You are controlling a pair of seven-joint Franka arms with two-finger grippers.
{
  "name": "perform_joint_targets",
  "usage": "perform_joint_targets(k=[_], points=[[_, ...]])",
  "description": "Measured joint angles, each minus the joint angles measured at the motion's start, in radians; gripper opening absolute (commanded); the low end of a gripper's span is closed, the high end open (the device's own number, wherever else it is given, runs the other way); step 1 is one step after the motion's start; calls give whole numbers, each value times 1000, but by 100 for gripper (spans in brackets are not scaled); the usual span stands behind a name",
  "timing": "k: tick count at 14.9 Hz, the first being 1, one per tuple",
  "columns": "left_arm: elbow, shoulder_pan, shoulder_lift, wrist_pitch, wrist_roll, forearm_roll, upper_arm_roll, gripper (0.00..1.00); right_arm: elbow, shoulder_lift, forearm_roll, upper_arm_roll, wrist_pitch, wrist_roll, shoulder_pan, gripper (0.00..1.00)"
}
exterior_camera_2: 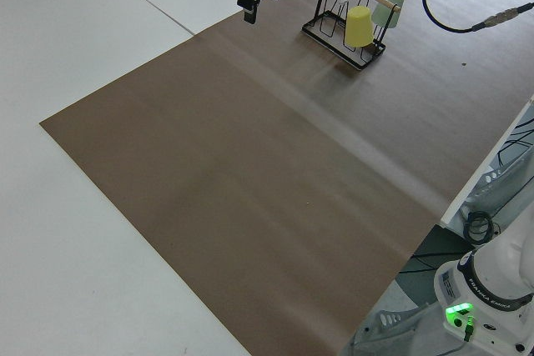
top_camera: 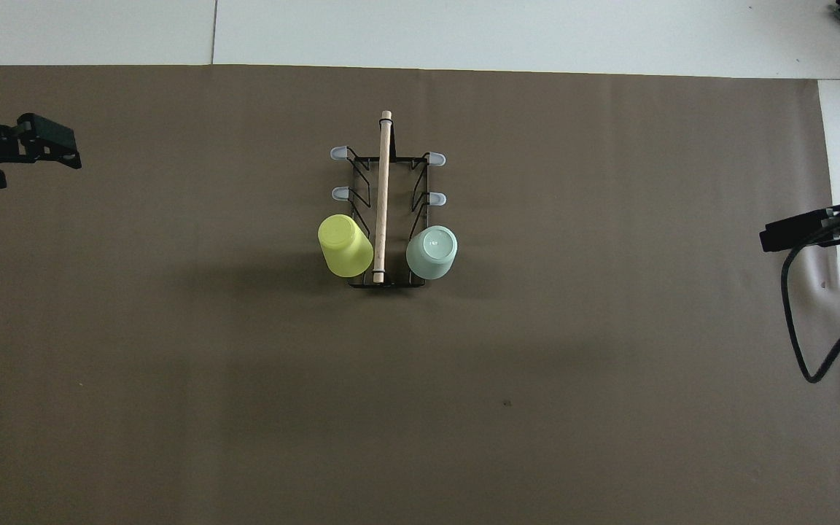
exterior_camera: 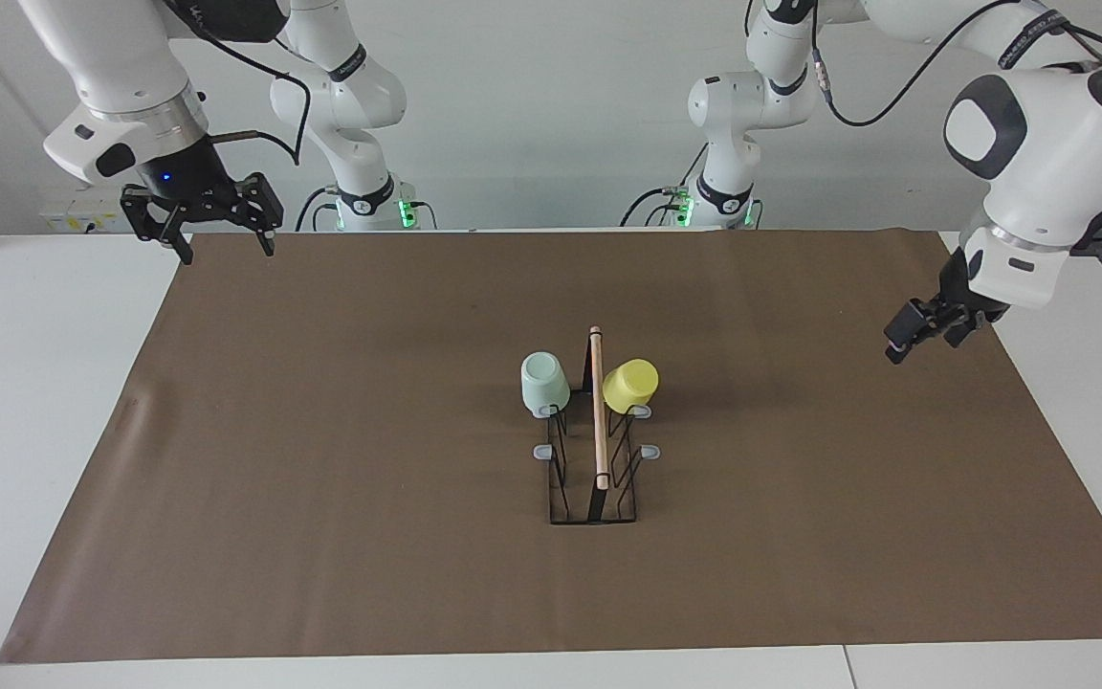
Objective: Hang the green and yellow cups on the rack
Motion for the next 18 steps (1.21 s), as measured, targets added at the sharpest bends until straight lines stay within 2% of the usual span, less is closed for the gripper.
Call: perform_joint_targets(k=[3,9,14,18], points=[[-4,0,-77,-128,80,-1,-16,100,0,0,0,0,0,0,-5,100],[-11,-43,-156,-236,84,-1,-29,100,2,0,0,0,0,0,-6,100],[-99,-42,-193,-172,84,-1,-23,100,3,0,0,0,0,0,-6,100],[-111,-17,-201,-161,84,-1,-48,100,3,0,0,0,0,0,-6,100]])
